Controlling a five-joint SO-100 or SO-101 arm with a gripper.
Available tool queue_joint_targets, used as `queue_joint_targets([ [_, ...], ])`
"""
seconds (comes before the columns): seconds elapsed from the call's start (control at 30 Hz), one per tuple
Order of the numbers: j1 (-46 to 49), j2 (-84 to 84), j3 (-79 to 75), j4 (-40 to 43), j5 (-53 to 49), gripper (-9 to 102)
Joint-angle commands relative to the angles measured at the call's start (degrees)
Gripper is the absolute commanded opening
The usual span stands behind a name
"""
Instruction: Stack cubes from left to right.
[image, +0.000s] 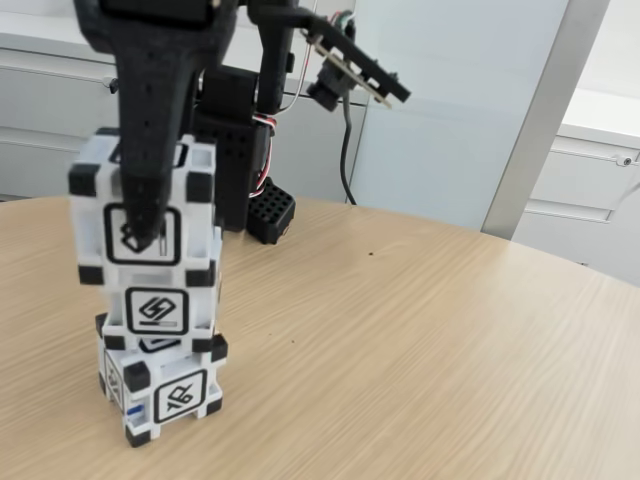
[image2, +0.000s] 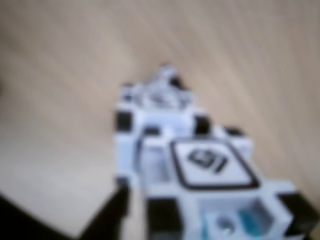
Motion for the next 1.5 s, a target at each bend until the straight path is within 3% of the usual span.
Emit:
queue_joint_targets([
  [0.0,0.3,1.4,-0.2,0.4,-0.5,31],
  [0.4,0.3,2.2,-1.2,0.4,0.4,34],
  [0.9,0.2,17.6,-0.4,0.4,-3.3,35],
  [1.03,0.2,21.0,-0.4,0.4,-4.5,27],
  [1.17,0.2,24.8,-0.6,0.4,-1.8,10],
  [1.47,-3.4,33.1,-1.4,-0.3,9.6,0],
])
